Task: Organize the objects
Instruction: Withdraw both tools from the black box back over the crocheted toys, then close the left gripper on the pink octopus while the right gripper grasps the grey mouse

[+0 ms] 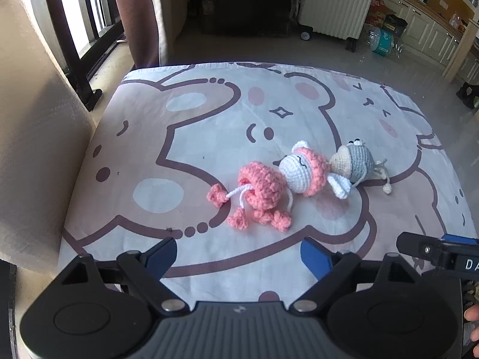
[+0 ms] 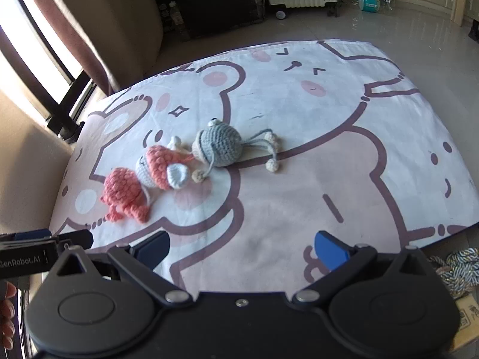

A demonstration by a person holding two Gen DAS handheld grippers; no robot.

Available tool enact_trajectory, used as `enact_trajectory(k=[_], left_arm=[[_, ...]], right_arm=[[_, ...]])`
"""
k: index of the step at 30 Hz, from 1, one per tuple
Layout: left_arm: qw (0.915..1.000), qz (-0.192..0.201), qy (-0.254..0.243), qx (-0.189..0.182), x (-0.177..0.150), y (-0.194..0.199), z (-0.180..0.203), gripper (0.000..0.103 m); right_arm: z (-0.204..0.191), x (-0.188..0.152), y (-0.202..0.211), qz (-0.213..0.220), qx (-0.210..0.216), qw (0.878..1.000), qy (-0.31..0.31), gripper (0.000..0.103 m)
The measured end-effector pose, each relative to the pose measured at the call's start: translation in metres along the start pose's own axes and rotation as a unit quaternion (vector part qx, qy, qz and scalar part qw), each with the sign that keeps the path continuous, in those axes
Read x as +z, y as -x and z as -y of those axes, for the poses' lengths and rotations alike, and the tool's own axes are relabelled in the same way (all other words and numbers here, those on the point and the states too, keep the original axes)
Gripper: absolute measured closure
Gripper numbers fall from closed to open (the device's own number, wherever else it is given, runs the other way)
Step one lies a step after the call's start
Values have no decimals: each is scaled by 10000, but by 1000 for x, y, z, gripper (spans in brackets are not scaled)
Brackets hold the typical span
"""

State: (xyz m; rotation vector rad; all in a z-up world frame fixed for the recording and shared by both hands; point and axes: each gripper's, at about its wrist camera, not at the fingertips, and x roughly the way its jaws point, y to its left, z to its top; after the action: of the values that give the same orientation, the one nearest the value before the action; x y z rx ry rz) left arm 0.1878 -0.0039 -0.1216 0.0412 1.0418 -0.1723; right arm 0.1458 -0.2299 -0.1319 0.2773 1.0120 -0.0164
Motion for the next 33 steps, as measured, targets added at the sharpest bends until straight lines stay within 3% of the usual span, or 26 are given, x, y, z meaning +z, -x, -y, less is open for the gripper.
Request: enact_trajectory(k=[14,23,33], left_arm=[[9995,250,-165,60,16,-30,8,18],[9993,309,-154,-175,21,-45,6,32],[9986,270,213,-401,31,-58,13,50]], right_arm=[[7,41,-35,27,150,9995,-288,0],[12,59,-59,15,394,9955,-865,1],[22,68,-66,103,440,9940,-1001,12]])
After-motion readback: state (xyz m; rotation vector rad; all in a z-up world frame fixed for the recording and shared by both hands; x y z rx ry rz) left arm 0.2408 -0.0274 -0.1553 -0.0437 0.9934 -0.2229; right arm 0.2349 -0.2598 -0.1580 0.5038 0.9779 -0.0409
